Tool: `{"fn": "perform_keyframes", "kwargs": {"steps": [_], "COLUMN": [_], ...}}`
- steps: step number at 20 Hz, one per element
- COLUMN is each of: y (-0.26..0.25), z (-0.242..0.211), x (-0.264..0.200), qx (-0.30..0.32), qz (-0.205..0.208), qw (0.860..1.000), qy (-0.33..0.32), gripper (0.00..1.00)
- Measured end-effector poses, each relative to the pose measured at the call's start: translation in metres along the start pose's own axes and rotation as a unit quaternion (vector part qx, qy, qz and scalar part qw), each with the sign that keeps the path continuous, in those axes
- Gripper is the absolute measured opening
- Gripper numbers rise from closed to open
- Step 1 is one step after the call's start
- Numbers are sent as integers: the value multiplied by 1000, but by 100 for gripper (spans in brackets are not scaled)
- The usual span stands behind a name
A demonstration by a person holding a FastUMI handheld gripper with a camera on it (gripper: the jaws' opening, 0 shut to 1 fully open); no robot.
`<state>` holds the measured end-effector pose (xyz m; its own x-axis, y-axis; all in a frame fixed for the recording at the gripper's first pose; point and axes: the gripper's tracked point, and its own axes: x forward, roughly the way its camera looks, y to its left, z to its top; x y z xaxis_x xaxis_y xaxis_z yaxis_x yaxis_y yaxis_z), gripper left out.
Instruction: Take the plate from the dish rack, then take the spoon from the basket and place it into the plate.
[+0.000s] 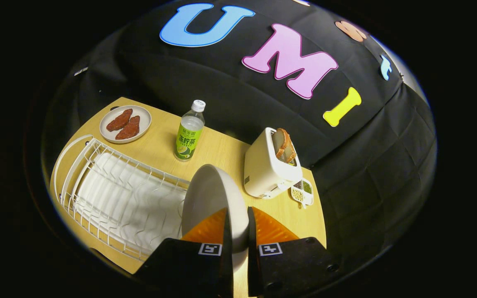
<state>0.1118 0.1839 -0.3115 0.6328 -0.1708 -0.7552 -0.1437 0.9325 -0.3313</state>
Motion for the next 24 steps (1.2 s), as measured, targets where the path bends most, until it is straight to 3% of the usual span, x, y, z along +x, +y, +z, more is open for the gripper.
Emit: {"fn": "perform_keyframes", "kwargs": {"steps": [4,13,18,24], "y": [-13,-50,-83,-115], "z": [22,7,-8,-49], "x": [-5,-33,-66,-97], "qx": [-61,77,167,209], "qz": [-37,61,135,192], "qw": [997,994,975,958], "qy": [-31,-43,-49,-36], "gripper": [17,17,17,18]}}
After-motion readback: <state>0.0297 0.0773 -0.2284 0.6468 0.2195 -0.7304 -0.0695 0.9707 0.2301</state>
